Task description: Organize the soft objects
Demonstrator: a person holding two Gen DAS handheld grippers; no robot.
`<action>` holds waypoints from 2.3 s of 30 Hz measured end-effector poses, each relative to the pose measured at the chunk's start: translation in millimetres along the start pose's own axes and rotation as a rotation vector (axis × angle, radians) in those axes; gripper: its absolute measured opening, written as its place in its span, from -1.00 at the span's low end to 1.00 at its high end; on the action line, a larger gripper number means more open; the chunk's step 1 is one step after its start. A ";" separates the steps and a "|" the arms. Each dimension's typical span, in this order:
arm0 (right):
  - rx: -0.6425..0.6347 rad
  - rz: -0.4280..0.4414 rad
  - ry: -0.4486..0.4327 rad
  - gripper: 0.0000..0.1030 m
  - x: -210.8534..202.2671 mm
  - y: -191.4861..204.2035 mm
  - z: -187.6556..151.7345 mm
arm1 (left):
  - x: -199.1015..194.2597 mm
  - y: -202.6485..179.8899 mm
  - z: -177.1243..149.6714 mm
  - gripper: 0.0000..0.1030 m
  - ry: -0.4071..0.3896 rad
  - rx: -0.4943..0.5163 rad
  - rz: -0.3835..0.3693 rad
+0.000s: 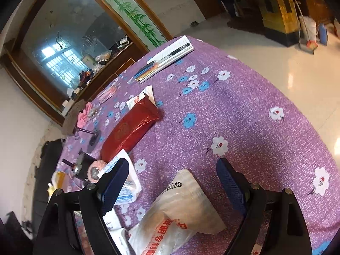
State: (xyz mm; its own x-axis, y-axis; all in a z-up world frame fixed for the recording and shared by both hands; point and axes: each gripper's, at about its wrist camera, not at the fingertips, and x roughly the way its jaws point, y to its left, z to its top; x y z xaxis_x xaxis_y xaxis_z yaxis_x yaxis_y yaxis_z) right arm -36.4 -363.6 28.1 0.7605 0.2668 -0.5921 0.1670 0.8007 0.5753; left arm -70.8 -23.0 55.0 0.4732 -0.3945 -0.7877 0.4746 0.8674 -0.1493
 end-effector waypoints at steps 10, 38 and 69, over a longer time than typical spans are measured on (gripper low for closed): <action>-0.027 -0.067 0.146 0.67 -20.4 25.5 -40.1 | 16.1 -32.2 9.5 -0.15 -0.016 0.105 -0.068; -0.053 -0.138 0.126 0.71 -64.2 9.2 -70.5 | 27.6 -81.9 -12.0 -0.13 0.040 0.259 -0.216; -0.369 -0.053 0.125 -0.24 -78.3 129.3 -96.1 | -65.9 27.9 -49.0 -0.86 -0.182 -0.113 -0.296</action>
State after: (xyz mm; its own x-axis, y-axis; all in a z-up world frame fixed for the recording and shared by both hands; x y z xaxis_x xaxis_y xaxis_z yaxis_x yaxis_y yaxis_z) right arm -134.6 -229.4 94.6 0.6708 0.2651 -0.6927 -0.0502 0.9480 0.3142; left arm -125.1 42.1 73.4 0.4566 -0.6720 -0.5831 0.5307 0.7317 -0.4278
